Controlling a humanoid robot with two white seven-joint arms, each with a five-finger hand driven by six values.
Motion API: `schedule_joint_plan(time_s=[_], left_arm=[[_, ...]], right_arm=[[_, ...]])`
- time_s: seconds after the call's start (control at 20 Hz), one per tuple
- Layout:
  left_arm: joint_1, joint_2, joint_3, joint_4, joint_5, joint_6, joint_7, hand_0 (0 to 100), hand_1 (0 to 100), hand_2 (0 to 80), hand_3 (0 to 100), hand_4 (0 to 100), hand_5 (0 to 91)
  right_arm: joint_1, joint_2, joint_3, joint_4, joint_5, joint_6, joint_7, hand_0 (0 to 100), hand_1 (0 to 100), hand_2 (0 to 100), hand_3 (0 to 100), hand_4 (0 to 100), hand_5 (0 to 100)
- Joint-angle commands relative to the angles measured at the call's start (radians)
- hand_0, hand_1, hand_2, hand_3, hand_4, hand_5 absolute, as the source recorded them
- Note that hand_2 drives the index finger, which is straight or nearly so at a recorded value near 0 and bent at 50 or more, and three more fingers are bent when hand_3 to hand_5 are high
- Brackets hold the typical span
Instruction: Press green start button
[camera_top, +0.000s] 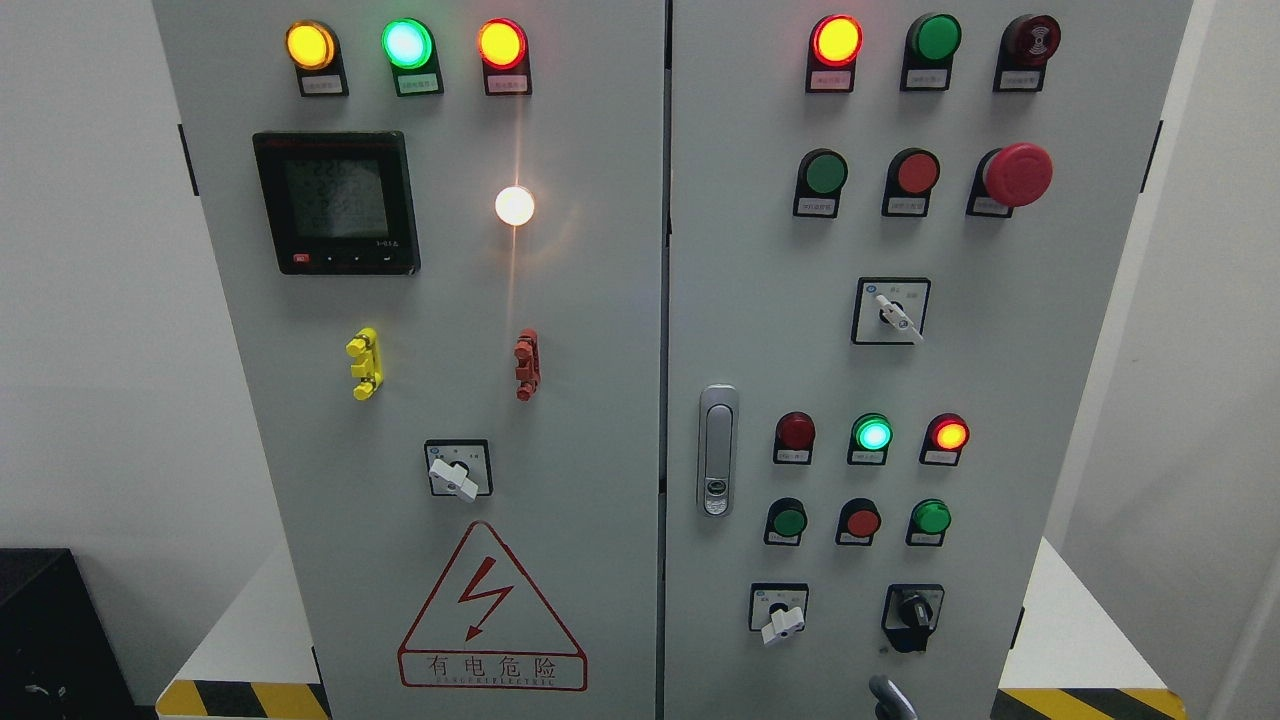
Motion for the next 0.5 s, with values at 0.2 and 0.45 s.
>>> schedule_joint_plan(time_s=[0.2,0.45], left_arm=[[-0.023,0.0,0.0,-0.028,0.0,0.001,-0.001,12,56,0.0,0,0,0.0],[-0.023,0.0,0.0,-0.028,0.0,0.001,-0.001,12,56,0.0,0,0,0.0]], right_arm=[[-0.001,0.0,0.002,-0.001,0.002,0.001,0.003,0,5,0,0,0,0],[-0.004,0.0,0.002,-0.001,0.021,-0.007,0.003,0,24,0,10,1,0]])
